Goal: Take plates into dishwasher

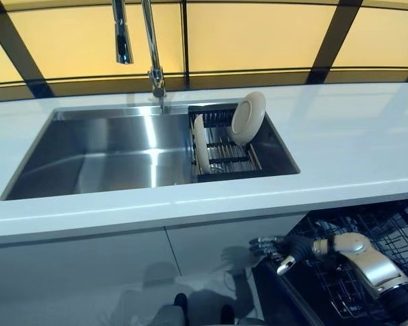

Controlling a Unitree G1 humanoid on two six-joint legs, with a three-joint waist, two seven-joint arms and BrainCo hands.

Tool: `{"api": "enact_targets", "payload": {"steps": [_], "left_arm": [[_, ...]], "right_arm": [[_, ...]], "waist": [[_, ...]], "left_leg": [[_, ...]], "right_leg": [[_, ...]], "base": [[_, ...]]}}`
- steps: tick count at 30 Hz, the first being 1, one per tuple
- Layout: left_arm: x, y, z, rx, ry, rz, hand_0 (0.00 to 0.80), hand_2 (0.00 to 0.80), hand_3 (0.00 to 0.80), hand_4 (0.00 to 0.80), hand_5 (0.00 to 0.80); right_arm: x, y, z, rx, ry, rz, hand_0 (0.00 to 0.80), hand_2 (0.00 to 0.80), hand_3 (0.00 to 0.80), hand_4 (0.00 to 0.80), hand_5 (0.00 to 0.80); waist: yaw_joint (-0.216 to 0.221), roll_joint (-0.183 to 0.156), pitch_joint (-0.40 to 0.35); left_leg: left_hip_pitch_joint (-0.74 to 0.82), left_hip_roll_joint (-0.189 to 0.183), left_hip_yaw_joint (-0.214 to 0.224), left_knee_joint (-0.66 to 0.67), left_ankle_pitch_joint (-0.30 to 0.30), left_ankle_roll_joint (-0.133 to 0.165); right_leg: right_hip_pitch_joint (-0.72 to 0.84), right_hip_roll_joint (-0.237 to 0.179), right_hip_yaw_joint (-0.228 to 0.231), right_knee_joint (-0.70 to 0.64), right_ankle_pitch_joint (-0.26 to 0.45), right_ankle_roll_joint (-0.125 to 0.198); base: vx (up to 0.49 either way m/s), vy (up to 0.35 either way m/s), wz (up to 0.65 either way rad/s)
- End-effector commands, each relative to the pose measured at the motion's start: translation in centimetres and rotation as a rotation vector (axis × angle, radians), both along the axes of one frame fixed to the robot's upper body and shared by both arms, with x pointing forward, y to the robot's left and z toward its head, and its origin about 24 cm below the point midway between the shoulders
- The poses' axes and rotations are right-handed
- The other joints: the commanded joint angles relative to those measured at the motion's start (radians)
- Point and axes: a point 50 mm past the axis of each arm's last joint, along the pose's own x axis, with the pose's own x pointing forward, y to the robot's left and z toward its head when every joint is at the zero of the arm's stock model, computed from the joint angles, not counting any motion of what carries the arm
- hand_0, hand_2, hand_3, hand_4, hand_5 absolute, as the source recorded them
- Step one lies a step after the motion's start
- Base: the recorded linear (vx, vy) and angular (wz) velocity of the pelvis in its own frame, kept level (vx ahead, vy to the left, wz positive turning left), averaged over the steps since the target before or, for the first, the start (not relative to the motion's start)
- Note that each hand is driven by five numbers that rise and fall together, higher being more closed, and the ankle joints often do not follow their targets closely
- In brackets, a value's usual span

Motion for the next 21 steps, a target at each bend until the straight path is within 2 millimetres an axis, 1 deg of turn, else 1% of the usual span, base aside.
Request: {"api": "enact_targets", "payload": {"steps": [1,2,3,5,6,8,9,11,12,13,14,15,16,17,18,19,20,21], "left_arm": [[1.9,3.1,1.7,0.096,-0.016,-0.066,0.000,0.000,0.000,0.000,0.000],[2.0,3.3,1.8,0.097,-0.016,-0.070,0.000,0.000,0.000,0.000,0.000],[2.2,3.6,2.1,0.096,-0.016,-0.091,0.000,0.000,0.000,0.000,0.000],[2.1,3.7,2.1,0.088,-0.013,-0.108,0.000,0.000,0.000,0.000,0.000],[1.9,3.6,2.1,0.081,-0.010,-0.117,0.000,0.000,0.000,0.000,0.000],[1.4,3.1,1.7,0.064,-0.003,-0.131,0.000,0.000,0.000,0.000,0.000],[1.3,2.9,1.6,0.059,0.000,-0.136,0.000,0.000,0.000,0.000,0.000],[1.0,2.3,1.3,0.042,0.011,-0.153,0.000,0.000,0.000,0.000,0.000],[1.0,2.1,1.1,0.036,0.015,-0.157,0.000,0.000,0.000,0.000,0.000],[1.0,2.0,1.1,0.035,0.014,-0.156,0.000,0.000,0.000,0.000,0.000],[1.1,1.7,1.0,0.026,0.015,-0.162,0.000,0.000,0.000,0.000,0.000],[1.2,1.6,1.0,0.023,0.011,-0.162,0.000,0.000,0.000,0.000,0.000],[1.4,1.5,0.9,0.019,0.006,-0.166,0.000,0.000,0.000,0.000,0.000],[1.6,1.4,0.9,0.019,0.003,-0.175,0.000,0.000,0.000,0.000,0.000],[1.8,1.4,0.9,0.024,0.006,-0.187,0.000,0.000,0.000,0.000,0.000],[1.9,1.4,0.9,0.029,0.014,-0.202,0.000,0.000,0.000,0.000,0.000],[1.9,1.4,0.9,0.030,0.014,-0.205,0.000,0.000,0.000,0.000,0.000],[1.9,1.4,0.9,0.036,0.020,-0.211,0.000,0.000,0.000,0.000,0.000]], "right_arm": [[0.8,0.5,3.6,0.175,-0.019,0.069,0.000,0.000,0.000,0.000,0.000],[0.9,0.5,3.8,0.190,-0.026,0.066,0.000,0.000,0.000,0.000,0.000],[1.4,0.0,5.3,0.260,-0.069,0.015,0.000,0.000,0.000,0.000,0.000],[2.5,-0.7,7.1,0.343,-0.135,-0.067,0.000,0.000,0.000,0.000,0.000],[3.3,-1.5,8.6,0.413,-0.185,-0.120,0.000,0.000,0.000,0.000,0.000],[4.3,-2.8,11.4,0.548,-0.299,-0.194,0.000,0.000,0.000,0.000,0.000],[4.6,-3.2,12.4,0.589,-0.334,-0.214,0.000,0.000,0.000,0.000,0.000],[5.7,-4.6,15.5,0.693,-0.461,-0.339,0.000,0.000,0.000,0.000,0.000],[6.2,-5.2,16.7,0.717,-0.505,-0.396,0.000,0.000,0.000,0.000,0.000],[6.2,-5.2,16.7,0.717,-0.506,-0.396,0.000,0.000,0.000,0.000,0.000],[7.1,-6.5,20.0,0.757,-0.609,-0.471,0.000,0.000,0.000,0.000,0.000],[7.1,-6.6,20.6,0.768,-0.629,-0.474,0.000,0.000,0.000,0.000,0.000],[7.4,-6.8,22.6,0.828,-0.659,-0.495,0.000,0.000,0.000,0.000,0.000],[7.6,-7.4,24.7,0.889,-0.712,-0.541,0.000,0.000,0.000,0.000,0.000],[7.7,-8.2,26.3,0.949,-0.737,-0.604,0.000,0.000,0.000,0.000,0.000],[7.9,-8.9,27.6,1.010,-0.763,-0.697,0.000,0.000,0.000,0.000,0.000],[8.0,-9.0,27.9,1.024,-0.776,-0.726,0.000,0.000,0.000,0.000,0.000],[8.1,-9.7,29.1,1.072,-0.783,-0.816,0.000,0.000,0.000,0.000,0.000]], "waist": [[0.020,-0.056,-0.018],[0.020,-0.057,-0.019],[0.025,-0.064,-0.019],[0.027,-0.067,-0.020],[0.029,-0.067,-0.023],[0.032,-0.067,-0.031],[0.033,-0.068,-0.034],[0.037,-0.067,-0.045],[0.039,-0.067,-0.050],[0.039,-0.067,-0.049],[0.044,-0.067,-0.065],[0.044,-0.066,-0.065],[0.047,-0.064,-0.071],[0.052,-0.063,-0.079],[0.056,-0.062,-0.087],[0.059,-0.062,-0.095],[0.059,-0.062,-0.096],[0.054,-0.058,-0.100]], "left_leg": [[-0.008,-0.019,0.000,0.051,-0.024,-0.013],[-0.013,-0.019,0.002,0.056,-0.026,-0.013],[-0.029,-0.018,0.009,0.080,-0.035,-0.014],[-0.036,-0.017,0.012,0.094,-0.046,-0.015],[-0.039,-0.017,0.010,0.101,-0.056,-0.015],[-0.040,-0.019,0.010,0.112,-0.072,-0.016],[-0.039,-0.019,0.011,0.117,-0.079,-0.016],[-0.030,-0.021,0.013,0.130,-0.099,-0.017],[-0.026,-0.023,0.015,0.136,-0.109,-0.017],[-0.025,-0.023,0.015,0.137,-0.110,-0.016],[-0.007,-0.024,0.018,0.136,-0.122,-0.015],[-0.002,-0.024,0.019,0.134,-0.124,-0.014],[0.010,-0.026,0.023,0.129,-0.128,-0.011],[0.017,-0.031,0.022,0.124,-0.134,-0.004],[0.023,-0.038,0.017,0.118,-0.138,0.005],[0.033,-0.047,0.012,0.107,-0.139,0.015],[0.036,-0.050,0.011,0.103,-0.138,0.018],[0.066,-0.057,0.004,0.071,-0.126,0.026]], "right_leg": [[0.003,-0.075,0.022,0.171,-0.099,0.085],[0.003,-0.075,0.024,0.171,-0.099,0.086],[0.013,-0.078,0.023,0.163,-0.098,0.086],[0.022,-0.081,0.024,0.159,-0.103,0.086],[0.031,-0.083,0.027,0.153,-0.108,0.086],[0.047,-0.086,0.029,0.145,-0.115,0.087],[0.054,-0.089,0.028,0.142,-0.117,0.089],[0.070,-0.098,0.024,0.135,-0.122,0.091],[0.077,-0.102,0.024,0.132,-0.124,0.092],[0.078,-0.102,0.024,0.132,-0.124,0.092],[0.086,-0.114,0.016,0.126,-0.124,0.098],[0.087,-0.115,0.014,0.125,-0.123,0.100],[0.089,-0.122,0.007,0.128,-0.124,0.104],[0.093,-0.125,0.004,0.135,-0.132,0.105],[0.099,-0.123,0.005,0.144,-0.144,0.105],[0.096,-0.122,0.000,0.176,-0.138,0.108],[0.091,-0.124,-0.002,0.188,-0.136,0.110],[0.041,-0.129,-0.010,0.272,-0.082,0.128]], "base": [[0.021,-0.003,0.05],[0.032,-0.012,0.05],[0.034,-0.005,0.08],[0.034,0.009,0.09],[0.052,0.027,0.06],[0.090,0.040,0.02],[0.123,0.054,0.01],[0.145,0.068,0.00],[0.099,0.050,0.00],[0.134,0.091,0.00],[0.102,0.081,0.01],[0.136,0.131,-0.02],[0.096,0.117,-0.01],[0.129,0.133,-0.02],[0.138,0.108,0.01],[0.100,0.065,0.00],[0.083,0.073,0.00],[0.085,0.096,0.01]]}}
